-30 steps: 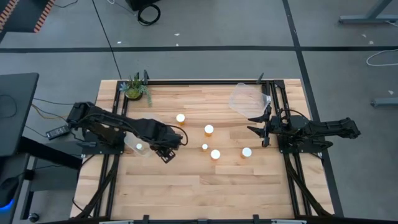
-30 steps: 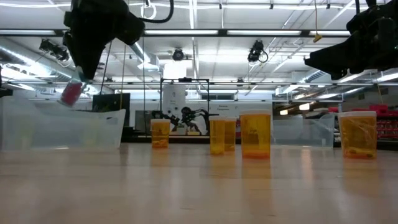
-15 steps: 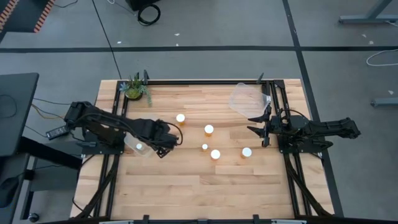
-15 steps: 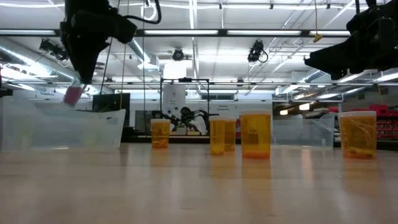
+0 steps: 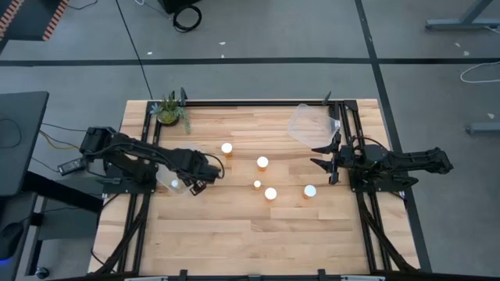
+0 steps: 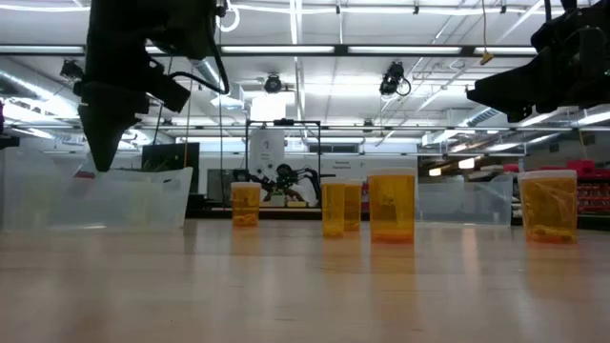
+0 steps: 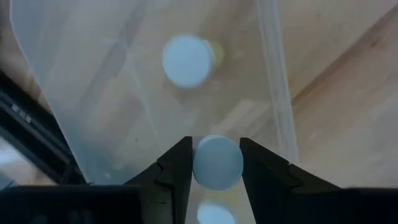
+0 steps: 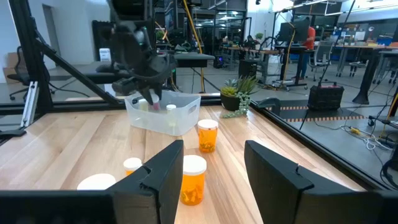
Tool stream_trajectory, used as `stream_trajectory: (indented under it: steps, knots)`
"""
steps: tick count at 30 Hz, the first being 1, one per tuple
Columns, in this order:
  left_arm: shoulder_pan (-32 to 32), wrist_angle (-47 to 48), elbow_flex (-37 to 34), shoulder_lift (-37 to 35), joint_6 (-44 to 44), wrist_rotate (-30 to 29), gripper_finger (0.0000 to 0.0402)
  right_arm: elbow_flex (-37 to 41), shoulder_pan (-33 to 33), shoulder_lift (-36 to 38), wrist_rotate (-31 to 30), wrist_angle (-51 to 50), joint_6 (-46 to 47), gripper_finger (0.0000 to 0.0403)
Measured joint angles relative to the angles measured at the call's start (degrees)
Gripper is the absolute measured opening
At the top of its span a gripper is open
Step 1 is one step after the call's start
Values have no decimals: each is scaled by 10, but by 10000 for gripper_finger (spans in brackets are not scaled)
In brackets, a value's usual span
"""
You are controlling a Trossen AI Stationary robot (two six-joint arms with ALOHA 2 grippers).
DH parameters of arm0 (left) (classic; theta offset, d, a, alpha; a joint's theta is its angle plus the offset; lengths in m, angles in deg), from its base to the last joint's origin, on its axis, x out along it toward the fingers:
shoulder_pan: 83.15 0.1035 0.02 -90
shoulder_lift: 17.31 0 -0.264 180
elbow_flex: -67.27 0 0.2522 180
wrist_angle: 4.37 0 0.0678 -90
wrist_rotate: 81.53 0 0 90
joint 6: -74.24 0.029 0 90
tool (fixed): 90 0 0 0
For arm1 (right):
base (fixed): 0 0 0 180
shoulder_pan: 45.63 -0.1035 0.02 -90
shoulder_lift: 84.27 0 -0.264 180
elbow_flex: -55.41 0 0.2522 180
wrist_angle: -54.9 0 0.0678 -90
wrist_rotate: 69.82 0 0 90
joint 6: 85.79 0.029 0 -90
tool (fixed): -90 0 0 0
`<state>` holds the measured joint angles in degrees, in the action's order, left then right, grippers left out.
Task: Pick and place medicine bottles into bin by pill shape (circle, oval)
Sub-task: Put the small blue pill bottle into the left transparent bin
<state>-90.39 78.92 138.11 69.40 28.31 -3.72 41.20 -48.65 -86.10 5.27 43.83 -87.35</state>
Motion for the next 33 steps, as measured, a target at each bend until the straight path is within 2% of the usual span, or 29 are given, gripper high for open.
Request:
stream_trajectory:
  steps: [7, 12, 18, 24, 33]
  knots:
    - [57, -51, -38, -53, 42, -7, 140, 0, 0, 0, 0, 0, 0, 178]
    - [84, -73, -78, -103, 41, -7, 134, 0, 0, 0, 0, 0, 0, 178]
    - [90, -132, -123, -166, 16, -7, 136, 0, 0, 0, 0, 0, 0, 178]
    - [89, -148, -162, -224, -20, 0, 138, 0, 0, 0, 0, 0, 0, 178]
    - [89, -218, -229, -273, -59, 10, 138, 0, 0, 0, 0, 0, 0, 178]
